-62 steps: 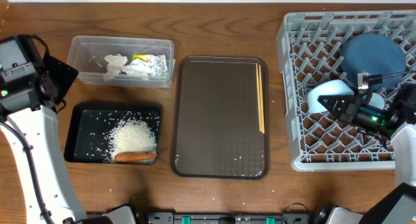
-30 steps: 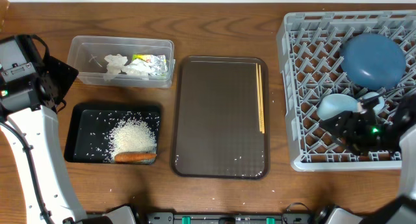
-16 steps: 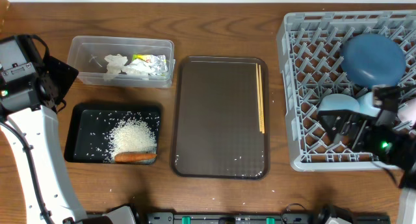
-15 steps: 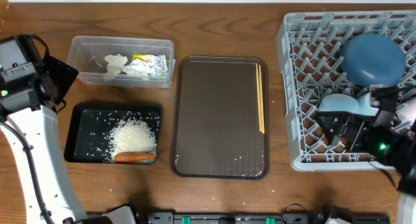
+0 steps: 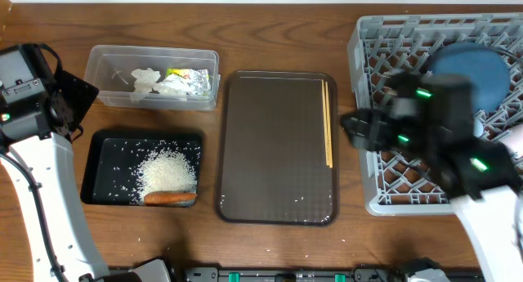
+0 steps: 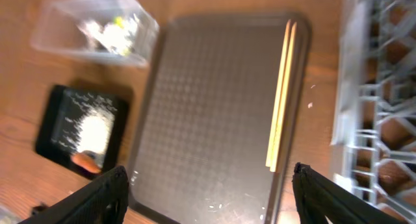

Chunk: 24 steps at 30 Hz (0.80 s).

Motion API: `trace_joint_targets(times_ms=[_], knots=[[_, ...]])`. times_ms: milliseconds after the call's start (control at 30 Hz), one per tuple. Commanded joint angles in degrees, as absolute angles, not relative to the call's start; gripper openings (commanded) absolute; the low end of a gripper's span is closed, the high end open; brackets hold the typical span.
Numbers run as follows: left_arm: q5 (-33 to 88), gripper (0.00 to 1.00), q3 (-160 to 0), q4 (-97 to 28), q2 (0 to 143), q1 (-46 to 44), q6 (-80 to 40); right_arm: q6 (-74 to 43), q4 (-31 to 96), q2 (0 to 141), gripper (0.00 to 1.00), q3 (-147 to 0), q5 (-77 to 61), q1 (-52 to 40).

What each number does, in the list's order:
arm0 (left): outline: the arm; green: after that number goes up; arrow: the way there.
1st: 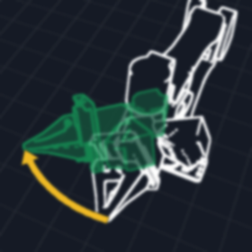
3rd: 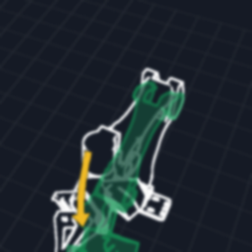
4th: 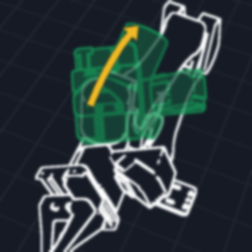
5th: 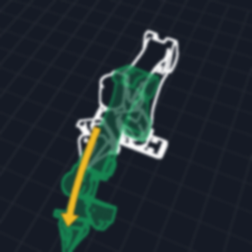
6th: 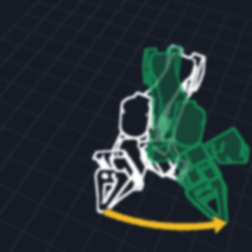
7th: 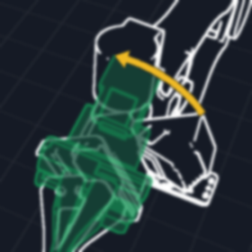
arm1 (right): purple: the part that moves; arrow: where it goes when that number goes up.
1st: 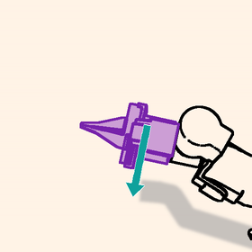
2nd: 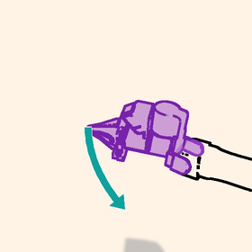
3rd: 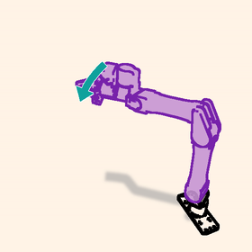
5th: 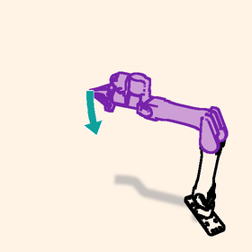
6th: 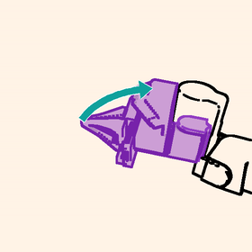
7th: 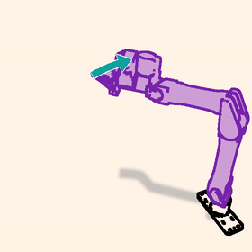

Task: Sort waste into correct bins and load items into the dishwasher rack
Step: 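Reach the right gripper to a wooden chopstick on the tray and grasp it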

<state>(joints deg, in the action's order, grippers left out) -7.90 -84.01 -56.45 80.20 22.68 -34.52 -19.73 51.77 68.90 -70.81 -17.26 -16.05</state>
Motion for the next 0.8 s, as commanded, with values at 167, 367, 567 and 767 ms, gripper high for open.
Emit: trace_joint_targets(times_ms=[167, 367, 567, 767], knots=[[-8.62, 1.00, -84.55, -56.55, 80.49, 22.92, -34.59, -26.35, 45.69, 88.88, 0.74, -73.08, -8.80, -23.86], [-8.62, 1.00, -84.58, -56.55, 80.49, 22.92, -34.59, -28.29, 44.88, 98.96, 0.63, -75.59, -3.84, -25.19], [-8.62, 1.00, -84.55, -56.55, 80.49, 22.92, -34.59, -28.27, 43.38, 104.84, 0.61, -75.92, -0.10, -26.06], [-8.62, 1.00, -84.58, -56.55, 80.49, 22.92, -34.59, -30.22, 41.98, 108.53, 0.61, -75.92, 6.15, -28.18]])
